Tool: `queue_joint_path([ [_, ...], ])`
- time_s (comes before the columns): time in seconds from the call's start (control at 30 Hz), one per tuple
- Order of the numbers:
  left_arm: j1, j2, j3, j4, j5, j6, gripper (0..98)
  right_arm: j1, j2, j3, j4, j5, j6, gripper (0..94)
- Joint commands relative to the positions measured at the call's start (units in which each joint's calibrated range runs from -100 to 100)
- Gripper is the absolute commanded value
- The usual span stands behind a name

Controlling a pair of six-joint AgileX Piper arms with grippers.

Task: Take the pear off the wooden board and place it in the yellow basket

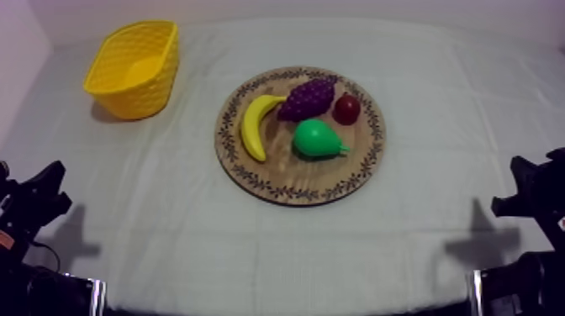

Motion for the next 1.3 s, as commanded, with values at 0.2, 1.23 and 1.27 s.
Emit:
queue_joint_path([
  [0.2,0.0,0.0,0.0,0.00,0.0,0.0,0.0,0.0,0.0,0.0,0.0,0.0,0.0,0.3],
  [1.23,-0.3,0.0,0.0,-0.10,-1.7,3.3,9.8,0.0,0.0,0.0,0.0,0.0,0.0,0.3],
  [1.27,-0.5,0.0,-0.5,0.15,-2.2,3.3,10.2,0.0,0.0,0.0,0.0,0.0,0.0,0.3],
])
